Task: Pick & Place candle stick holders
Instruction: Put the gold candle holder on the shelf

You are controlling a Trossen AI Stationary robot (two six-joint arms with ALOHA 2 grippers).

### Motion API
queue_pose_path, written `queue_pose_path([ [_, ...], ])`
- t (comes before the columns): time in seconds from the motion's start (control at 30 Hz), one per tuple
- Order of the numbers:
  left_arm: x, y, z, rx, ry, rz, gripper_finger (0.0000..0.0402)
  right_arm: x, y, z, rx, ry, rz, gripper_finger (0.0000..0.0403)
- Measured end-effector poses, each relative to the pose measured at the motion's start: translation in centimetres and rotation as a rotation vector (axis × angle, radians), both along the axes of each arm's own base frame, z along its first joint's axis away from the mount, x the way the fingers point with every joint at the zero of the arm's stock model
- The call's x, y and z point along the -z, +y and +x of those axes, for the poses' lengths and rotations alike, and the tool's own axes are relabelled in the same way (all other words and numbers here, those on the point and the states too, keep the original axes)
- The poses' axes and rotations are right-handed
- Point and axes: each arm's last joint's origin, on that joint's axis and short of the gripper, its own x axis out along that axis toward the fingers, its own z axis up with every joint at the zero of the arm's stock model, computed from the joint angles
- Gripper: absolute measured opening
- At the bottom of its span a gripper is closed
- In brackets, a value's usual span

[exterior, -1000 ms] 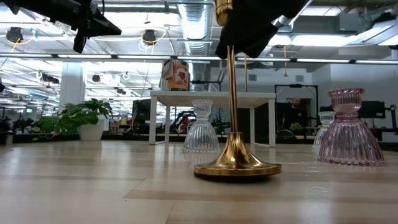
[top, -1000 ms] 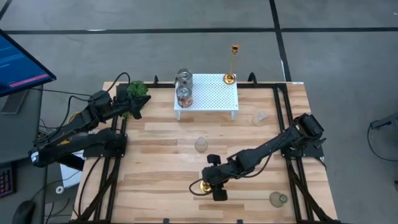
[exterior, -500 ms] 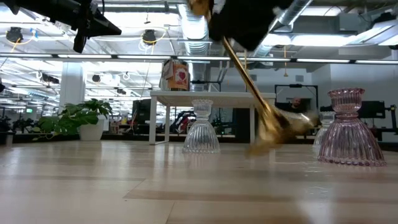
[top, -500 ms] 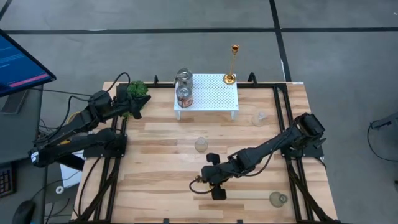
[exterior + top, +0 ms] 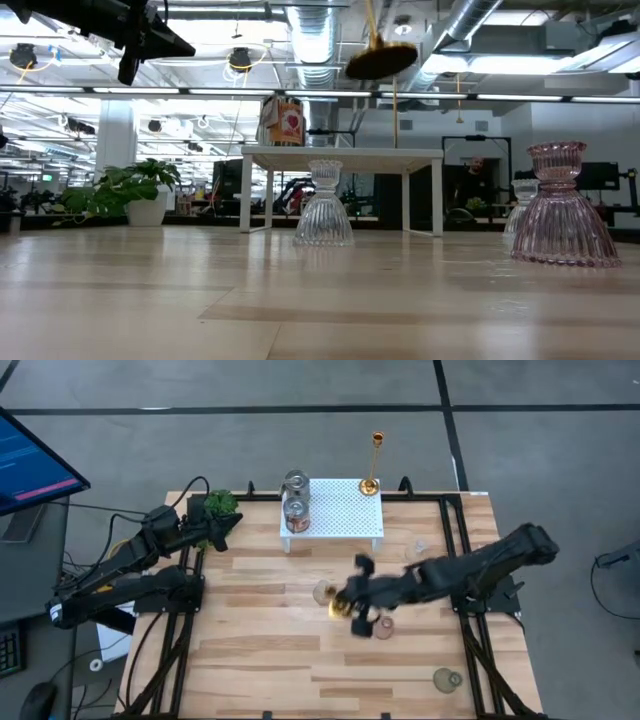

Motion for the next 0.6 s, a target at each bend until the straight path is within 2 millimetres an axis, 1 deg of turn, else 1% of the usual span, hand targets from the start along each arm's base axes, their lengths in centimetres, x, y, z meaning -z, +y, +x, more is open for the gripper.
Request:
queue_pose_path([
  [0.17, 0.0, 0.0, 0.0, 0.0, 0.0, 0.0, 0.0006, -3.7, -5.0, -3.2, 0.149, -0.065, -0.102, 0.0008],
  [0.27, 0.0, 0.0, 0.0, 0.0, 0.0, 0.0, 0.0006, -5.2, -8.4, -5.1, 0.24, -0.082, -0.149, 0.0008],
  [0.33, 0.0, 0.0, 0.0, 0.0, 0.0, 0.0, 0.0006, -5.8, -10.3, -6.3, 0.295, -0.09, -0.175, 0.0008],
  [0.4, 0.0, 0.0, 0.0, 0.0, 0.0, 0.0, 0.0006, -5.7, -12.0, -7.4, 0.34, -0.109, -0.196, 0.0009],
  [0.47, 0.0, 0.0, 0.0, 0.0, 0.0, 0.0, 0.0006, -5.0, -13.4, -8.5, 0.367, -0.144, -0.184, 0.0009],
  [0.6, 0.0, 0.0, 0.0, -0.004, 0.0, 0.0, 0.0006, -2.2, -15.6, -10.2, 0.427, -0.201, -0.162, 0.0009],
])
